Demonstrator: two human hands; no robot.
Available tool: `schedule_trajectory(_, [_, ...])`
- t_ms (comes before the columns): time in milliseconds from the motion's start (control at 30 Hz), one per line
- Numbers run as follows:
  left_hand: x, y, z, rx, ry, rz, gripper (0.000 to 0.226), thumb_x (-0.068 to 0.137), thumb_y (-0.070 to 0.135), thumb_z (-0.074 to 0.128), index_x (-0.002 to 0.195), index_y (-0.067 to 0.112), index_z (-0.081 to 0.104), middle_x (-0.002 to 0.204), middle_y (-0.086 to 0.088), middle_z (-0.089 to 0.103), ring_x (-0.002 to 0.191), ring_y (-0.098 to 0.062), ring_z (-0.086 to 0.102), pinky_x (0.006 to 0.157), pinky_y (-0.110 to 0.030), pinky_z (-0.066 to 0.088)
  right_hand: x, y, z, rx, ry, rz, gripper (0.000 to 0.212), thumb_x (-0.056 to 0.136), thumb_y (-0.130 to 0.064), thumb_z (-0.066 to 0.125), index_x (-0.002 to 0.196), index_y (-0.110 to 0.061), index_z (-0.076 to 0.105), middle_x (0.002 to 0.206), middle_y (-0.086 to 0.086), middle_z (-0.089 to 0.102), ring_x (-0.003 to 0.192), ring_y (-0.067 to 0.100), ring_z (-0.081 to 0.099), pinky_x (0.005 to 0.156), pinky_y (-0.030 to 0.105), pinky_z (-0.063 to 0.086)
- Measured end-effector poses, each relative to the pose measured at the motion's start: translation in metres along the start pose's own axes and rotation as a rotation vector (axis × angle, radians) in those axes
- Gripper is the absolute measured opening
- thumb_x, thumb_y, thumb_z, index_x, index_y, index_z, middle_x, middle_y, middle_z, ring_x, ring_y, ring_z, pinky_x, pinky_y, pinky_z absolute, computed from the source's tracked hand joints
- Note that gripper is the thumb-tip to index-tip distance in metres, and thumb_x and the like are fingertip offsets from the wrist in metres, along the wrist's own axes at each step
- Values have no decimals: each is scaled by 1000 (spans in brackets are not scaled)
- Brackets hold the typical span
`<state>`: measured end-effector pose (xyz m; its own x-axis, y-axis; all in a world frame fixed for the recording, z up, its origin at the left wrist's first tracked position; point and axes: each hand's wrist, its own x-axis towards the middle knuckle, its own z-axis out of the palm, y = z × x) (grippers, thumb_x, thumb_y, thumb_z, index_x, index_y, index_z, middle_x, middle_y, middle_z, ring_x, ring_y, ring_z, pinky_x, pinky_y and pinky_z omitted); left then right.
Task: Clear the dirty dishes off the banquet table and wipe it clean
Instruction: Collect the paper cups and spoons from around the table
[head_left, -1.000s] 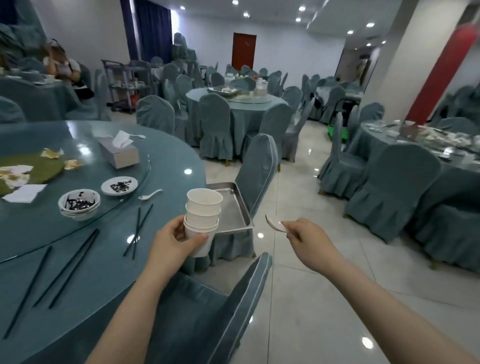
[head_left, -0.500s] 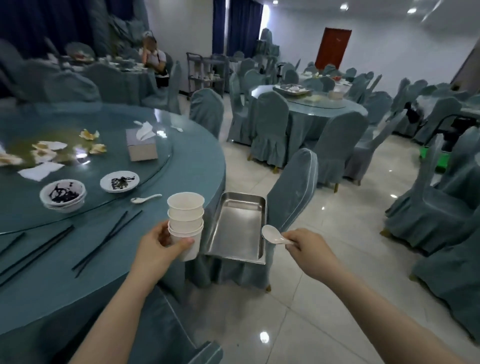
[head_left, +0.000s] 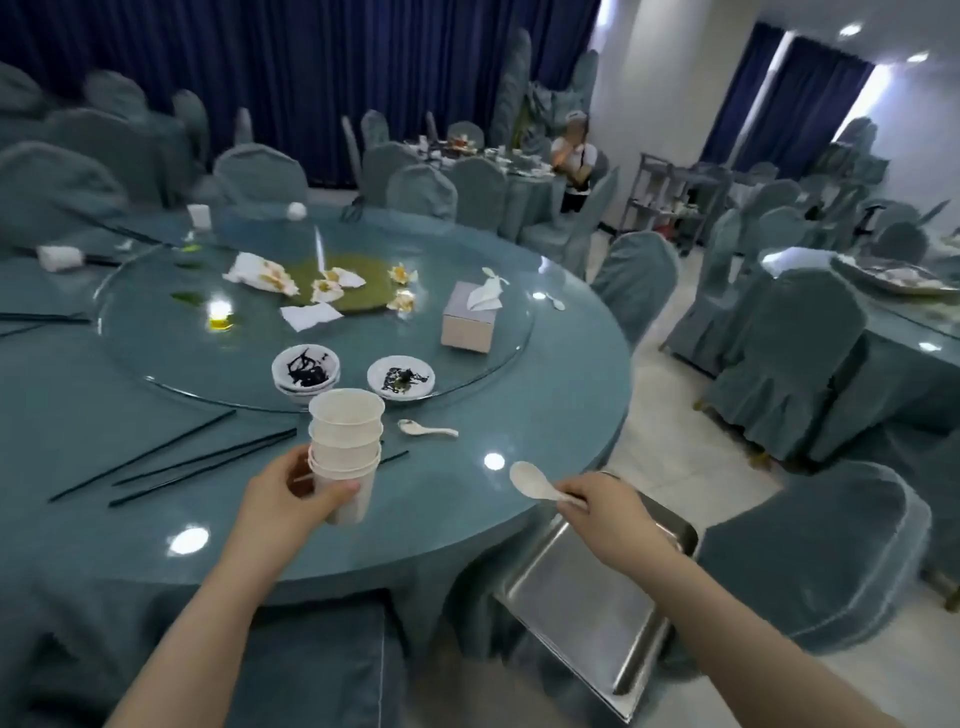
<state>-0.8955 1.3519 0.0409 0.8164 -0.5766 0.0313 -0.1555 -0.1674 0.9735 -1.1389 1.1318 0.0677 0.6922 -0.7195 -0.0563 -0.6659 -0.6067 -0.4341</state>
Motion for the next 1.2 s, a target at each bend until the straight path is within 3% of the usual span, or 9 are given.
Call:
schedule_trajectory(67, [1,2,-3,25,46,-23,44,72,18,81,105,37,58,94,22,66,82,5,62,59,-11,42,26,-2,0,-28,-12,-54,24,88,-19,54,64,-24,54,57,-2,49,55,12,42,48,19,27])
schedule_trajectory(167, [1,0,-9,53,121,-55,44,71,15,81,106,33,60,95,18,68,87,0,64,57,-7,43,66,-2,13,4,-70,-105,19,88,-19,55,71,-25,60,64,-1,55,57,12,44,49,17,30])
schedule_trajectory(300, [1,-4,-17,77,225,-123,50,73,14,80,118,23,59,104,7,68,95,-10,64,68,-16,44,129,2,42,7,-154,-153,16,89,-17,55,76,-15,63,62,-1,51,56,13,39,46,20,27])
schedule_trajectory(500, [2,-9,-7,137,420,-224,44,73,14,79,113,25,62,104,14,69,96,-3,63,71,-11,44,221,-8,91,38,-262,-218,37,90,-11,52,56,-20,39,57,0,40,55,18,34,46,28,24])
schedule_trajectory(667, [2,-15,20,140,576,-372,44,73,11,80,110,25,62,100,12,70,94,-9,65,71,-18,47,288,-17,123,-18,-311,-299,33,91,-8,50,60,-19,47,71,10,52,63,27,45,50,32,31])
schedule_trajectory(800, [2,-18,39,121,635,-456,43,76,9,76,114,21,61,105,4,70,98,-14,65,76,-24,48,327,-20,151,-20,-358,-343,20,90,-7,47,81,-5,65,88,18,60,83,34,55,66,34,39])
schedule_trajectory(1000, [1,-20,57,184,663,-515,41,77,15,76,114,24,61,105,10,69,97,-8,64,78,-25,49,349,-18,181,-88,-401,-413,22,90,-5,48,70,-5,57,79,17,56,75,32,51,61,33,35])
schedule_trajectory(1100, [-1,-23,59,210,706,-541,45,76,19,77,118,26,60,108,12,67,98,-7,63,79,-27,49,350,-15,188,-92,-367,-480,14,88,-9,57,86,-1,68,88,21,60,88,37,54,73,37,41])
schedule_trajectory(1200, [-1,-26,62,197,724,-551,45,75,20,77,115,31,59,108,14,67,99,-7,62,81,-28,49,348,-12,191,-101,-358,-484,14,87,-6,59,95,-2,69,94,20,57,88,36,54,76,37,41])
